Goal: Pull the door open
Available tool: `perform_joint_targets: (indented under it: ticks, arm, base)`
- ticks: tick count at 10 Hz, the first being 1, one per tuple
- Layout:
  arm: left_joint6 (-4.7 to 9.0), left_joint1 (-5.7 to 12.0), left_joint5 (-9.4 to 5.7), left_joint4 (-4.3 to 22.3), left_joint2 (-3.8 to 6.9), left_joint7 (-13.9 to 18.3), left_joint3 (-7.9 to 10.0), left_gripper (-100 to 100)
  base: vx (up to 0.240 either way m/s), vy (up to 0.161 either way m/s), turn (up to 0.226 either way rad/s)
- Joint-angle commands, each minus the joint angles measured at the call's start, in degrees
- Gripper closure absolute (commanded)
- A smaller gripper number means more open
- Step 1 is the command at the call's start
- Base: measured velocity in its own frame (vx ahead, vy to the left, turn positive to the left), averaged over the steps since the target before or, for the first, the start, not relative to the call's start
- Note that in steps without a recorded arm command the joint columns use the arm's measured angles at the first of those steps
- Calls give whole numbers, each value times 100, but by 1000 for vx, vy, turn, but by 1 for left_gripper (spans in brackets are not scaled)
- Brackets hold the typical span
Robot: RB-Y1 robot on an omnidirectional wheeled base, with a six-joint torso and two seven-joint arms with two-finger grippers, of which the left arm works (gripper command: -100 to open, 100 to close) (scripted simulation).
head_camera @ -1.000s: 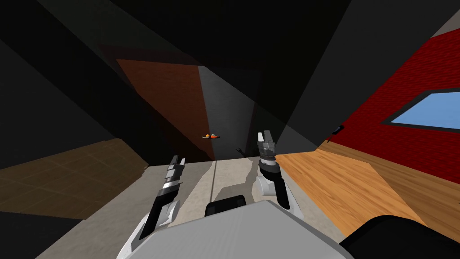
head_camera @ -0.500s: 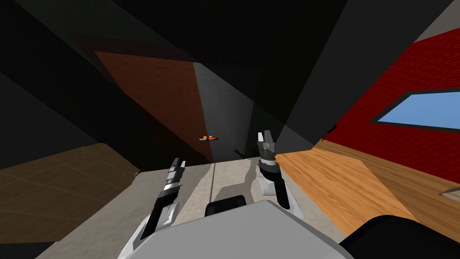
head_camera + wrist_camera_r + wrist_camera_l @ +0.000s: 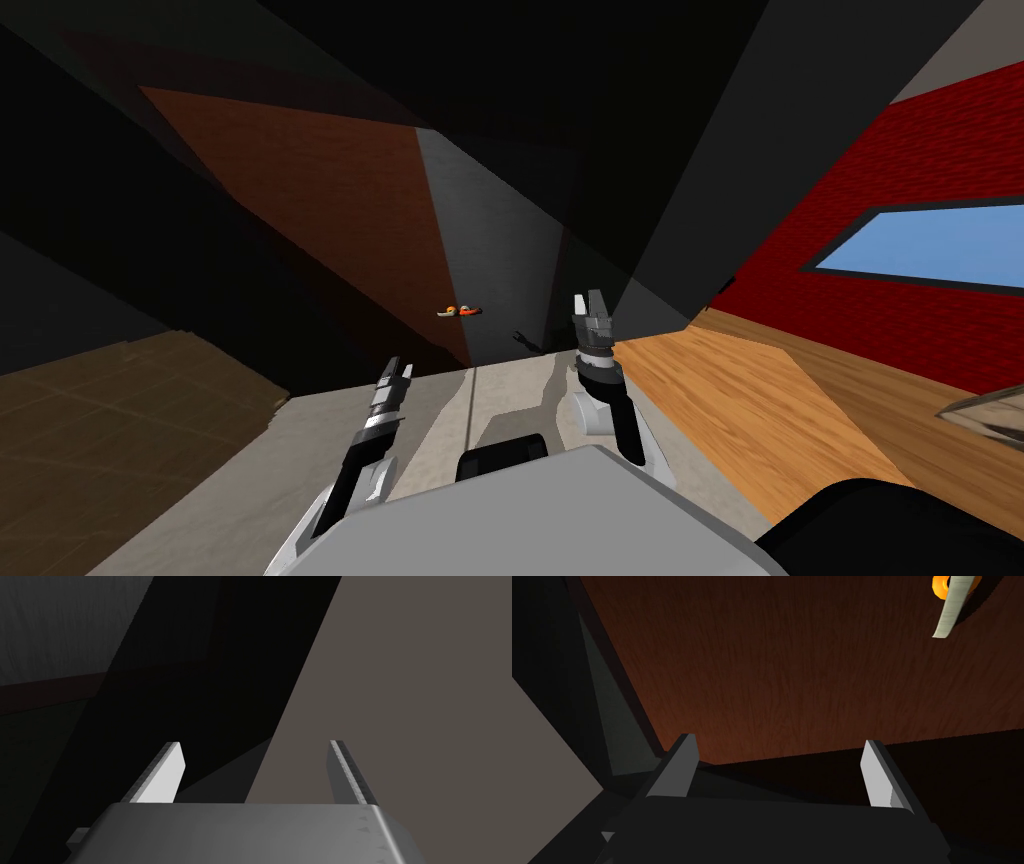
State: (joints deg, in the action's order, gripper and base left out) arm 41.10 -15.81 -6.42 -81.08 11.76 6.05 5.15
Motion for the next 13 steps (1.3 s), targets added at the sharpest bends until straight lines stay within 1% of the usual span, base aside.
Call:
perform_joint_targets:
  ticks: [1,13]
  arm:
    - [54,49,-14,224,50,56,9,-100]
    - [412,368,-89,1715,318,362,38,-100]
  base:
    - [96,14,-64]
    - [96,23,-71]
